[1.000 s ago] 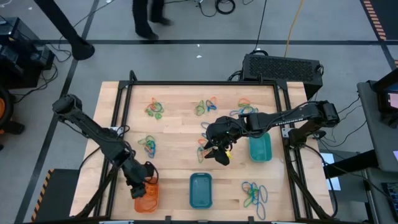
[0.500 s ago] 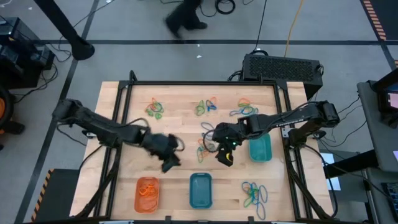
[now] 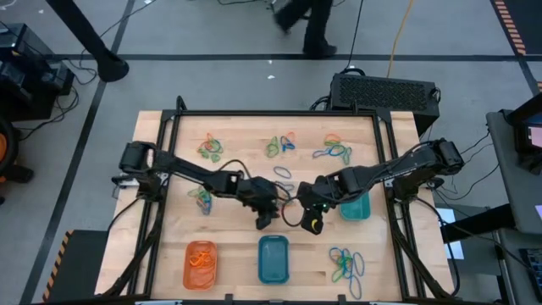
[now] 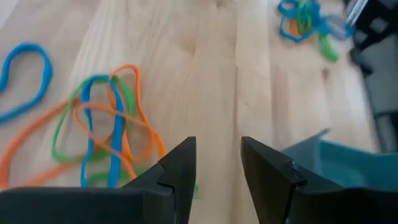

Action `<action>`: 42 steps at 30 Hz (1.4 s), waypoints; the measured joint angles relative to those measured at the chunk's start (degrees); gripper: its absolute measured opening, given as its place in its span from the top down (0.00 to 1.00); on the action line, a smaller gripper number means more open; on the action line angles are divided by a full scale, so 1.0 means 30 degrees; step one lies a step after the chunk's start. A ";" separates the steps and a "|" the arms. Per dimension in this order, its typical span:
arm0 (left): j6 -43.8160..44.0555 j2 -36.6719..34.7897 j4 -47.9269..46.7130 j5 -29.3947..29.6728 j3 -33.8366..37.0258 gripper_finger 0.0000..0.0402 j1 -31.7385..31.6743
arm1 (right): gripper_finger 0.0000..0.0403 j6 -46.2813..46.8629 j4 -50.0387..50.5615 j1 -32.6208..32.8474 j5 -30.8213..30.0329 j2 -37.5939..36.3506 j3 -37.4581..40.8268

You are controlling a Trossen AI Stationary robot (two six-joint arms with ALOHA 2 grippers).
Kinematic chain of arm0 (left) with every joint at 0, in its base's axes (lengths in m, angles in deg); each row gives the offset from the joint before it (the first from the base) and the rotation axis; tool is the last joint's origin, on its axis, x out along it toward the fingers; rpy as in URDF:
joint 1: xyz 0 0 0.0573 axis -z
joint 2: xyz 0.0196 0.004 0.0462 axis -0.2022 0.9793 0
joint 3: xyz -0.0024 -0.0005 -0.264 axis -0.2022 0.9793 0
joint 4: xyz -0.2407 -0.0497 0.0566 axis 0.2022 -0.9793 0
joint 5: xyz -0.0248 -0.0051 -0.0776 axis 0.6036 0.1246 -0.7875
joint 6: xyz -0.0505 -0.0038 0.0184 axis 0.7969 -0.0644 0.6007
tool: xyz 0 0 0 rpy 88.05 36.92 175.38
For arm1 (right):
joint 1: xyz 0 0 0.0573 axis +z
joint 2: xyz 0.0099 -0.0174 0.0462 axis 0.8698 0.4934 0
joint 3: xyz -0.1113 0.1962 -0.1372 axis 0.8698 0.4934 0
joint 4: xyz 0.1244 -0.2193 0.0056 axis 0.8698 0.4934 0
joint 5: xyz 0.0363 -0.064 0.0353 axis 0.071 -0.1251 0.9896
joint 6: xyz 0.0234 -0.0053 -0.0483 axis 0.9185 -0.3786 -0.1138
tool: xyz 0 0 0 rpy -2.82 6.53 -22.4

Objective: Sort rubber bands into baskets
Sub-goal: Put the orange rubber band into the orange bin

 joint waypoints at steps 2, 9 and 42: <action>-0.0949 0.0641 -0.0392 0.0124 -0.0588 0.67 0.0009 | 0.48 0.0282 -0.0001 0.0086 -0.0007 0.0000 0.0000; -0.1672 0.1903 -0.1116 0.0504 -0.1151 0.67 -0.0056 | 0.48 0.0933 0.0011 0.0533 -0.0697 0.0000 0.0000; -0.1461 0.2627 -0.1514 0.1429 -0.1143 0.95 -0.0102 | 0.48 0.0803 0.0061 0.0881 -0.1037 0.0000 0.0000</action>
